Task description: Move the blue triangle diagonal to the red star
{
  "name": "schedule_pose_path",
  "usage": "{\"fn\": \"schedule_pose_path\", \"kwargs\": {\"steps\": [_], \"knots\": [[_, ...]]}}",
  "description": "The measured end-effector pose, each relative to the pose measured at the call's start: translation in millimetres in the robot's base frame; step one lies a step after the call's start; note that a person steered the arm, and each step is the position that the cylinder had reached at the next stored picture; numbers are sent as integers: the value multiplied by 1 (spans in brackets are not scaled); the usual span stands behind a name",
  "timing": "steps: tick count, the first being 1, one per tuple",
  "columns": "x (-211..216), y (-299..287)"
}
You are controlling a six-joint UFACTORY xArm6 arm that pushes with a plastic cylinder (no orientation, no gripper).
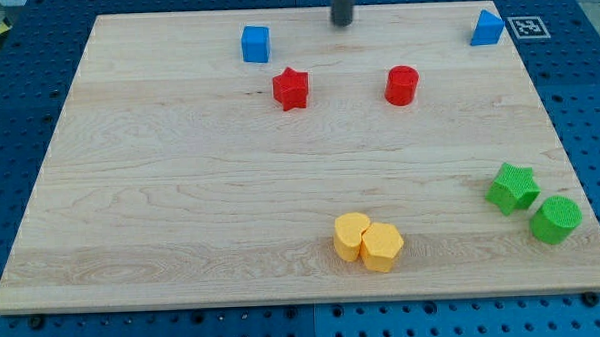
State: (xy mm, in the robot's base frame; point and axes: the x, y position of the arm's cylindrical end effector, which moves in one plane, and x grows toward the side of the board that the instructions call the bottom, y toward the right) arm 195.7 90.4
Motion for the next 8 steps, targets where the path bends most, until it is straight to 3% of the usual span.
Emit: {"fn": "schedule_pose_path", "kwargs": {"steps": [1,3,6,8], "knots": [[-4,46],[0,251],[51,246],[63,185]]}}
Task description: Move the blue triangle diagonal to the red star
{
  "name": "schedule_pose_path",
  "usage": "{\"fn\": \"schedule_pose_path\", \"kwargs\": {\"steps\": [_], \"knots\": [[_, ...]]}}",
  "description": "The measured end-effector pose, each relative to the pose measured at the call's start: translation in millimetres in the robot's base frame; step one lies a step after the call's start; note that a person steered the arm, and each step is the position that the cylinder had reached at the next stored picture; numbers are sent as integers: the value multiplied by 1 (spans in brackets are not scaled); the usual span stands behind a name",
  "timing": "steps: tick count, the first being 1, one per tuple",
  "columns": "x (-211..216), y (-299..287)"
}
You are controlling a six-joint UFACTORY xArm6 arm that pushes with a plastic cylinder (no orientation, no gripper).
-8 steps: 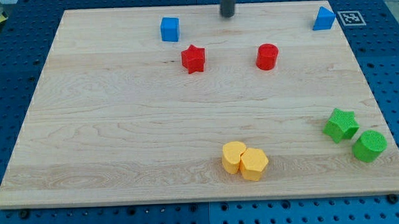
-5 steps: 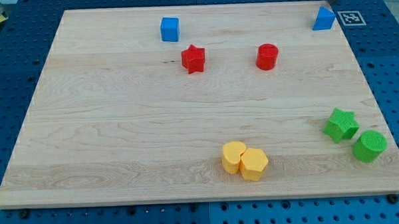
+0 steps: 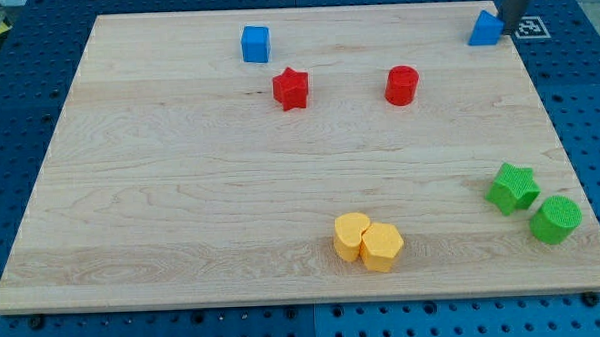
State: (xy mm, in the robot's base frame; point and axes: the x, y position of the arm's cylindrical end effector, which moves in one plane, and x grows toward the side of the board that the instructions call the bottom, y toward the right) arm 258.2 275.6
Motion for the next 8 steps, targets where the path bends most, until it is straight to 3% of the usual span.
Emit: {"fn": "schedule_pose_path", "kwargs": {"steps": [2,4,8], "knots": [[0,-53],[40,-54],[42,-64]]}}
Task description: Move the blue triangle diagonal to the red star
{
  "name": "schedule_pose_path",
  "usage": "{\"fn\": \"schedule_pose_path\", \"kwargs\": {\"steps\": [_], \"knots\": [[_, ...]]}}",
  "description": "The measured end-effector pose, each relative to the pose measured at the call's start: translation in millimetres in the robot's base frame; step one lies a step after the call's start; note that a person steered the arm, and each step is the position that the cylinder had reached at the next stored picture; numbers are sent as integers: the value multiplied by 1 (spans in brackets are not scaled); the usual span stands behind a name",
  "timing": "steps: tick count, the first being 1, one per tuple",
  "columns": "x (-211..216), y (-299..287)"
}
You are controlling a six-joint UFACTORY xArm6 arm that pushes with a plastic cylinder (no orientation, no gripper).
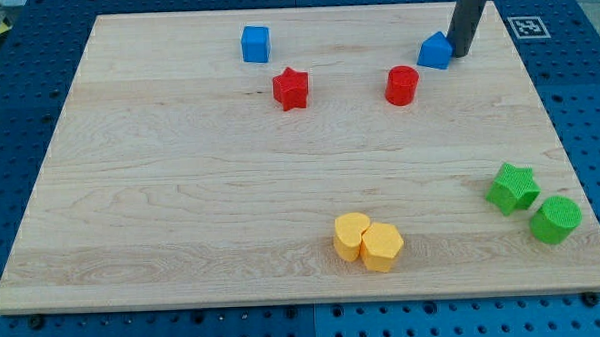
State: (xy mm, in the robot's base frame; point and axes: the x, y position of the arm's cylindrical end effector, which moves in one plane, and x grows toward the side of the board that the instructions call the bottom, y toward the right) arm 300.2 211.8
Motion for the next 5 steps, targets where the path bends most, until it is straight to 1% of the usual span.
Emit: {"fn": "schedule_pose_path", "kwargs": {"steps": [1,3,5], "knots": [[0,-4],[17,-13],[18,-22]]}}
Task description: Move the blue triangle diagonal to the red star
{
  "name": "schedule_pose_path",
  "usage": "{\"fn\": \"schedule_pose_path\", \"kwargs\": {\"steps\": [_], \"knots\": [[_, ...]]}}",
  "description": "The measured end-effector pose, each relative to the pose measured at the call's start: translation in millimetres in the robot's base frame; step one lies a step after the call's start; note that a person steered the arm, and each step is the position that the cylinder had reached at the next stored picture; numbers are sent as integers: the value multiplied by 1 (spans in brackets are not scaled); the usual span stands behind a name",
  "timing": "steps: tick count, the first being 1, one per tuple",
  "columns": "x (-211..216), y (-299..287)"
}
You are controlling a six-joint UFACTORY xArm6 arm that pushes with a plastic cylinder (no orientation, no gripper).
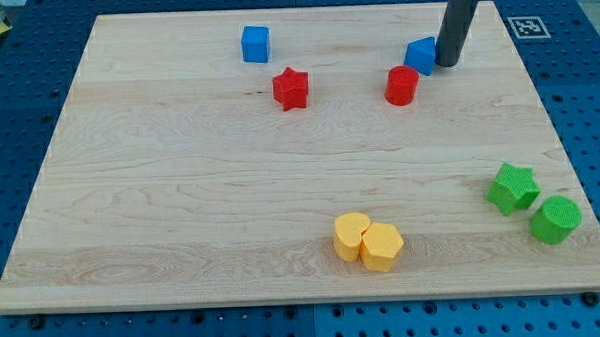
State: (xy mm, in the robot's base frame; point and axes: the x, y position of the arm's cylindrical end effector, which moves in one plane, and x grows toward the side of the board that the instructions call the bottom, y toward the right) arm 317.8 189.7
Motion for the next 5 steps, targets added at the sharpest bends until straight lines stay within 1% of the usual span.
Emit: {"fn": "schedule_pose_path", "kwargs": {"steps": [2,4,5], "knots": [[0,-29],[0,-72],[0,-72]]}}
